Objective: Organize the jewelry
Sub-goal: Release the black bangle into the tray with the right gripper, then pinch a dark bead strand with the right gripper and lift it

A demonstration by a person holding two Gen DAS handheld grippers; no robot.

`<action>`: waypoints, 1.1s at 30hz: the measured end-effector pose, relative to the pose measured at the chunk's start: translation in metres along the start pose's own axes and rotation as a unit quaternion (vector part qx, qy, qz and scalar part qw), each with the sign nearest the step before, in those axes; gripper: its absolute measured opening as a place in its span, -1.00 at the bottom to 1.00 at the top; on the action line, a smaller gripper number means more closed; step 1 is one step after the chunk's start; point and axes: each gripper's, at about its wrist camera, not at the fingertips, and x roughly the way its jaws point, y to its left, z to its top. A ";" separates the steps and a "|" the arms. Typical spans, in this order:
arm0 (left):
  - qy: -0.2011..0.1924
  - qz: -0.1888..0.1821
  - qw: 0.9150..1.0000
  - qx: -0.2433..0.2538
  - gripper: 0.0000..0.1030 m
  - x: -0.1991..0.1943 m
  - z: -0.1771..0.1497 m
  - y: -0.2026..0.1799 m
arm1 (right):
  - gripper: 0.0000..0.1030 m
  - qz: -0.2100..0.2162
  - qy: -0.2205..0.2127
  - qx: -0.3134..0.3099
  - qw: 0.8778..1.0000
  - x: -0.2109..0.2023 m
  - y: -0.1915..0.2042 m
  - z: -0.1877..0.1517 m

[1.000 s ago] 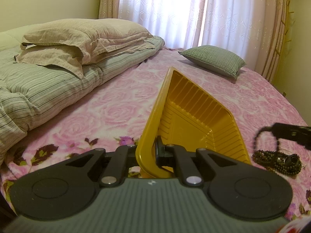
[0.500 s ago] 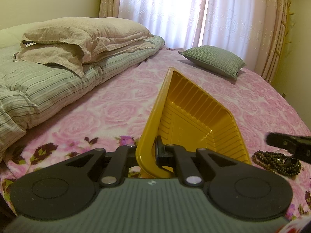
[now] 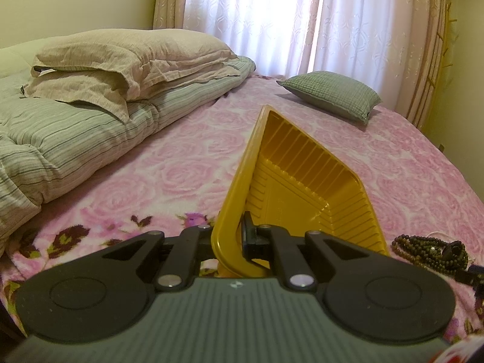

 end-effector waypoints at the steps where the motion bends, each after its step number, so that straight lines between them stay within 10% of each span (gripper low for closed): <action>1: 0.000 0.000 1.000 0.001 -0.86 0.000 0.000 -0.001 | -0.19 0.003 0.002 -0.001 1.000 -0.001 0.001 -0.003; 33: 0.000 0.002 1.000 0.004 -0.86 0.000 0.002 0.000 | -0.75 0.034 0.045 -0.008 0.998 0.020 0.023 -0.032</action>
